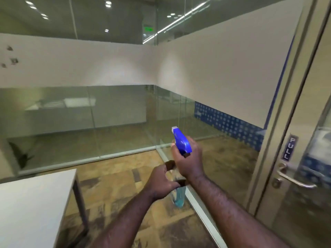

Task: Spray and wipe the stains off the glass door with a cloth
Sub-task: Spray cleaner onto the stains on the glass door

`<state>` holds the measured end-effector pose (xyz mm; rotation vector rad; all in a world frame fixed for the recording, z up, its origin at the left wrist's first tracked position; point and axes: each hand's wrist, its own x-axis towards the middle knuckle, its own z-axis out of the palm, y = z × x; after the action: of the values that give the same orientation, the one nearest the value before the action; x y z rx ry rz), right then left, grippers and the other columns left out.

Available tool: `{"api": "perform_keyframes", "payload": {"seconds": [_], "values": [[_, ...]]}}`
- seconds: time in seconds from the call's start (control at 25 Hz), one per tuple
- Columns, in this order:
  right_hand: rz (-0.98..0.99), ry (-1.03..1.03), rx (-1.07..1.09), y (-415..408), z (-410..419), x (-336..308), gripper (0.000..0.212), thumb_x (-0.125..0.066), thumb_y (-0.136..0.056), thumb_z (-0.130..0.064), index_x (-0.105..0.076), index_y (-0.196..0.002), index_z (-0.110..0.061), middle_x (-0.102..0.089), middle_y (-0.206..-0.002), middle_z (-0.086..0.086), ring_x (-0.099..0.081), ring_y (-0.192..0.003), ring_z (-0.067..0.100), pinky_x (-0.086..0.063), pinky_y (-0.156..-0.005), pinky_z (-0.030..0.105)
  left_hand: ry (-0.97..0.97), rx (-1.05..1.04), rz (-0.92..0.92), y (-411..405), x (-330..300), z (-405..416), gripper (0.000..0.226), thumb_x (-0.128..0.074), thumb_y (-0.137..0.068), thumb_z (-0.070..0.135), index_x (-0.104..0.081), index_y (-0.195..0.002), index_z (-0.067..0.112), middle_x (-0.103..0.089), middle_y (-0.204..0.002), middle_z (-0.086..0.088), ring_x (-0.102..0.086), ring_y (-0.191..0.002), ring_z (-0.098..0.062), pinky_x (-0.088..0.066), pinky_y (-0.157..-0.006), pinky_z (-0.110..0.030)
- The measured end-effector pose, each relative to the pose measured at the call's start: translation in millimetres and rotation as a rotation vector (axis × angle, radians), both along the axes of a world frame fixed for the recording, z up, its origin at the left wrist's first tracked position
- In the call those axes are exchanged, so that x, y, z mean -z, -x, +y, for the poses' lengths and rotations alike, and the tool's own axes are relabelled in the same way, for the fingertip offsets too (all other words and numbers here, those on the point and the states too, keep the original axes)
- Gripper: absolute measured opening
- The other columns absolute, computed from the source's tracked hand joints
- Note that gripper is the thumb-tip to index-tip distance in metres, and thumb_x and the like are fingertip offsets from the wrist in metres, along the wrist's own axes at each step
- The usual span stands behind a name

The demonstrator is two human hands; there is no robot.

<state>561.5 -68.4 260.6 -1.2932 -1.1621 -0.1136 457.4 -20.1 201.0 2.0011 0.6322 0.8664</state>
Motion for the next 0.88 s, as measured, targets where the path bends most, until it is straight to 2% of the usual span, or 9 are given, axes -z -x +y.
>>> {"api": "perform_keyframes", "payload": {"seconds": [0.16,0.28,0.4,0.44,0.56,0.72,0.88], "values": [[0.078,0.136,-0.237,68,54,-1,0.023,-0.065,-0.081,-0.031,-0.053,-0.069,-0.015,-0.051,-0.065,0.004,-0.049,-0.057,0.02,-0.045,-0.055,0.035,0.011,-0.253,0.031,79,3,37,0.062,-0.084,-0.054,0.049,-0.068,-0.111,0.028,-0.071,-0.111,0.016,-0.064,-0.107,0.0,-0.05,-0.099,-0.033],[0.008,0.236,-0.359,109,93,5,0.025,-0.065,-0.081,-0.044,-0.053,-0.075,-0.023,-0.052,-0.069,-0.002,-0.049,-0.06,0.012,-0.041,-0.055,0.028,0.012,-0.433,0.059,130,9,60,0.059,-0.087,-0.06,0.045,-0.067,-0.112,0.026,-0.07,-0.108,0.017,-0.063,-0.103,0.004,-0.05,-0.092,-0.025],[-0.105,0.296,-0.473,148,129,14,0.033,-0.068,-0.08,-0.049,-0.06,-0.094,-0.02,-0.057,-0.083,-0.002,-0.053,-0.069,0.008,-0.041,-0.059,0.023,0.014,-0.639,0.051,175,16,79,0.055,-0.086,-0.062,0.044,-0.067,-0.11,0.023,-0.072,-0.108,0.012,-0.061,-0.094,0.012,-0.047,-0.08,-0.01],[-0.122,0.311,-0.52,159,140,17,0.037,-0.069,-0.079,-0.048,-0.06,-0.1,-0.019,-0.059,-0.087,-0.002,-0.054,-0.072,0.009,-0.045,-0.061,0.025,0.003,-0.708,0.064,187,16,83,0.056,-0.083,-0.062,0.05,-0.067,-0.109,0.024,-0.073,-0.108,0.011,-0.062,-0.091,0.01,-0.048,-0.079,-0.012],[-0.141,0.331,-0.631,189,167,22,0.04,-0.074,-0.078,-0.041,-0.061,-0.106,-0.017,-0.061,-0.09,-0.002,-0.054,-0.073,0.008,-0.046,-0.064,0.024,-0.032,-0.889,0.117,214,17,97,0.07,-0.07,-0.057,0.066,-0.068,-0.112,0.023,-0.073,-0.111,0.008,-0.066,-0.099,-0.006,-0.053,-0.09,-0.034],[-0.171,0.332,-0.737,219,201,30,0.037,-0.076,-0.077,-0.036,-0.061,-0.104,-0.016,-0.059,-0.085,-0.006,-0.052,-0.068,0.002,-0.038,-0.06,0.017,-0.056,-1.051,0.127,238,26,114,0.062,-0.079,-0.067,0.054,-0.067,-0.118,0.021,-0.073,-0.116,0.006,-0.066,-0.106,-0.011,-0.053,-0.095,-0.041],[-0.152,0.369,-0.841,254,223,49,0.038,-0.076,-0.077,-0.039,-0.059,-0.104,-0.019,-0.062,-0.085,-0.008,-0.056,-0.068,0.004,-0.043,-0.059,0.021,-0.001,-1.156,0.103,264,40,122,0.063,-0.083,-0.07,0.042,-0.065,-0.124,0.014,-0.07,-0.124,-0.001,-0.064,-0.115,-0.016,-0.05,-0.1,-0.044]]}}
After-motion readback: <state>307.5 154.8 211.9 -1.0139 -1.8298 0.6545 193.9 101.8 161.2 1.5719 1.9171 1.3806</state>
